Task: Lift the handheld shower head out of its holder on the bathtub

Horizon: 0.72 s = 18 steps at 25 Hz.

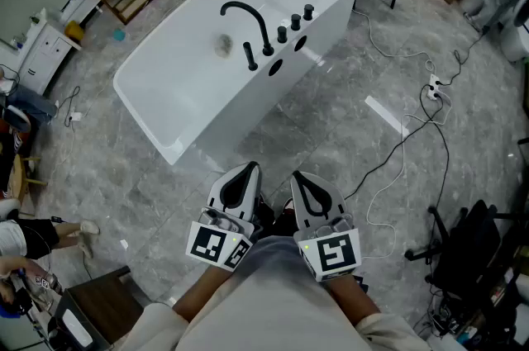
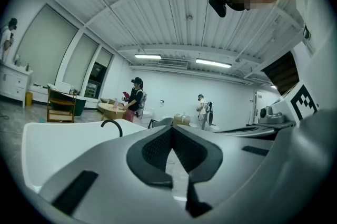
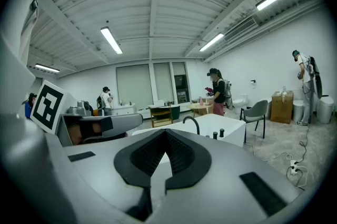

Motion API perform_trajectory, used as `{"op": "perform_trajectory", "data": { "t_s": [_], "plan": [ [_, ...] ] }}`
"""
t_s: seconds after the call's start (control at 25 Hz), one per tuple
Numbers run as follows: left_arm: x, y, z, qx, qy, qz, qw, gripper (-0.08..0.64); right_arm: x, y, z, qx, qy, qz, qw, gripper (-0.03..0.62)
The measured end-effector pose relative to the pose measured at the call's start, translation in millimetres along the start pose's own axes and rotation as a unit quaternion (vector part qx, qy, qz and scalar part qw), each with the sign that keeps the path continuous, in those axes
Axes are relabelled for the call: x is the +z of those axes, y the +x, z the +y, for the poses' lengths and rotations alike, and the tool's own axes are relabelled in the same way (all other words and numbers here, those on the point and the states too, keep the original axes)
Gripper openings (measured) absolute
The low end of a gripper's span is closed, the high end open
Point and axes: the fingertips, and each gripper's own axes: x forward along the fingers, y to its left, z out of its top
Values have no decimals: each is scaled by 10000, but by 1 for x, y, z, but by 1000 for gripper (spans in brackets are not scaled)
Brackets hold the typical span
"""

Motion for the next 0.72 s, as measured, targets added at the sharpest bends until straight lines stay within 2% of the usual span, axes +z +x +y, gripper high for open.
{"op": "perform_trajectory", "data": {
  "t_s": [0.48, 0.72],
  "plan": [
    [6, 41, 6, -132, 18, -61, 9999, 5, 8, 23, -28, 148, 161, -126, 9997, 18],
    [8, 68, 40, -35, -109, -26, 9999, 5, 17, 56, -43, 205, 255, 7, 9995, 18]
  ]
}}
